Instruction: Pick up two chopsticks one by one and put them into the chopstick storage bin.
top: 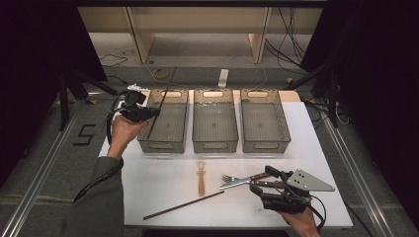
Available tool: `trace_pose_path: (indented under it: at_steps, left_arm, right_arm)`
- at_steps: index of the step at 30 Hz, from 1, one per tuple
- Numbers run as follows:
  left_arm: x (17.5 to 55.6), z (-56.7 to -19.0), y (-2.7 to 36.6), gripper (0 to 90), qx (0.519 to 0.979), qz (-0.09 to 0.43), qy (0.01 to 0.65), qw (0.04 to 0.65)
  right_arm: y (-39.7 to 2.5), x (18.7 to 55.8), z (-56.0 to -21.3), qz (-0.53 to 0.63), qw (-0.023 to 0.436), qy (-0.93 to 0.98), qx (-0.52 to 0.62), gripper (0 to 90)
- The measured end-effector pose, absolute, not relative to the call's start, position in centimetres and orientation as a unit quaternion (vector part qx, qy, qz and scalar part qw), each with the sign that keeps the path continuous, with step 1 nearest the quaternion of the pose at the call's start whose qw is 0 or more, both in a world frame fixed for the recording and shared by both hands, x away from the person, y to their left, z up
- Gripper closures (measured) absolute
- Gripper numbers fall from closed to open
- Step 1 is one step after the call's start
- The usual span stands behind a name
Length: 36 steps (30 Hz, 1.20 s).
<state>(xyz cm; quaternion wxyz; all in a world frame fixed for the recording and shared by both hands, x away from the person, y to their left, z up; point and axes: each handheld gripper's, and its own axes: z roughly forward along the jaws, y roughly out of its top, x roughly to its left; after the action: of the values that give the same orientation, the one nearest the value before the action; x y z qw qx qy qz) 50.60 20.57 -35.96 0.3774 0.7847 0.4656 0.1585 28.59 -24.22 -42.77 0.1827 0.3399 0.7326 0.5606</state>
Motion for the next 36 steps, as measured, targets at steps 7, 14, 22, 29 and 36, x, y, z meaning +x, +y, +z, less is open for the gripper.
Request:
trace_pose_path:
  at_steps: [7, 14, 22, 29, 36]
  left_arm:
    - [51.2, -37.0, 20.3, 84.9, 0.790, 0.164, 0.469, 0.359]
    - [51.5, -38.4, 20.0, 84.8, 0.790, 0.157, 0.479, 0.349]
    - [51.9, -39.7, 20.1, 84.7, 0.789, 0.168, 0.489, 0.330]
    - [52.0, -40.4, 20.7, 78.7, 0.781, 0.162, 0.503, 0.332]
    - [51.1, -39.0, 20.6, 45.1, 0.763, 0.142, 0.519, 0.358]
  right_arm:
    - [-24.1, 28.6, -42.8, 0.561, 0.179, 0.734, 0.339, 22.6]
    - [-24.2, 28.6, -42.7, 0.563, 0.180, 0.732, 0.339, 22.5]
    - [-24.1, 28.6, -42.7, 0.561, 0.180, 0.734, 0.337, 22.6]
    - [-24.2, 28.6, -42.7, 0.563, 0.180, 0.733, 0.338, 22.6]
    - [-24.3, 28.5, -42.6, 0.561, 0.185, 0.733, 0.337, 22.6]
